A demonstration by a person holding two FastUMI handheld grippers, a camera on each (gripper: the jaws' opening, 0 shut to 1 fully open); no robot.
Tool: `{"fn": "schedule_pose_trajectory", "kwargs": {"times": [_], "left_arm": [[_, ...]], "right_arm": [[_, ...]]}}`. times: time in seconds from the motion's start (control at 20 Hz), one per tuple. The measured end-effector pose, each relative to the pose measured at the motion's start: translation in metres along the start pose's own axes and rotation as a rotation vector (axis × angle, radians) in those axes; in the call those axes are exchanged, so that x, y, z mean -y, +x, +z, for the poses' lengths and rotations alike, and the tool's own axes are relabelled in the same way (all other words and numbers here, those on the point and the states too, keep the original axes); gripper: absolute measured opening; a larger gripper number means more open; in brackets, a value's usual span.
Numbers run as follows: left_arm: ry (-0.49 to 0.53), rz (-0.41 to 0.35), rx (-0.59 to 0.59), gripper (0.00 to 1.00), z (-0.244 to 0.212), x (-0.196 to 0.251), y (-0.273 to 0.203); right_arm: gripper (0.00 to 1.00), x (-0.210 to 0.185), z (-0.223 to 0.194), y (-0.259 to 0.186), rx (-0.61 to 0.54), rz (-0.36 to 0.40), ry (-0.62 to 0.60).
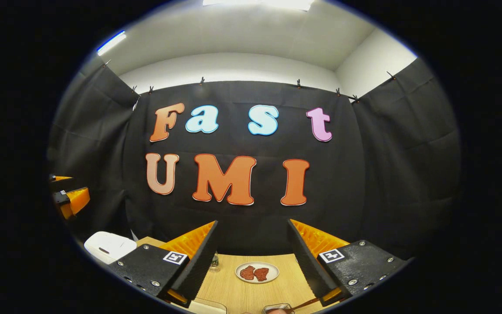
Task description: Close the left gripper, press the button to open the rice cooker; take a wooden spoon from the chopstick holder with the right hand, scoop a spoonful of rice and pour it into the rice cooker, then put the wooden spoon back into the chopstick holder.
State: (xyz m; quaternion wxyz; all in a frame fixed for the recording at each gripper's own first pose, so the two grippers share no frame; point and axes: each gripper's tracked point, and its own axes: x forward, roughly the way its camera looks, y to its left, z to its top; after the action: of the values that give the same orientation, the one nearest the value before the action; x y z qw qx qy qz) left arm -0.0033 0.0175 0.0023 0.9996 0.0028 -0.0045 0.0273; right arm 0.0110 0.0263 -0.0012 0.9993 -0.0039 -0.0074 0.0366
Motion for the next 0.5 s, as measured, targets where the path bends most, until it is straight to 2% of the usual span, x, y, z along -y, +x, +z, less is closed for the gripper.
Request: {"fn": "schedule_pose_trajectory", "kwargs": {"times": [0.3, 0.5], "left_arm": [[-0.02, 0.048, 0.001, 0.99, 0.001, -0.025, 0.003], [-0.02, 0.059, 0.01, 0.84, 0.003, -0.033, 0.009]], "right_arm": [[0.94, -0.004, 0.001, 0.003, 0.003, 0.008, 0.002], [0.94, -0.004, -0.002, 0.002, -0.006, 0.004, 0.0]]}}
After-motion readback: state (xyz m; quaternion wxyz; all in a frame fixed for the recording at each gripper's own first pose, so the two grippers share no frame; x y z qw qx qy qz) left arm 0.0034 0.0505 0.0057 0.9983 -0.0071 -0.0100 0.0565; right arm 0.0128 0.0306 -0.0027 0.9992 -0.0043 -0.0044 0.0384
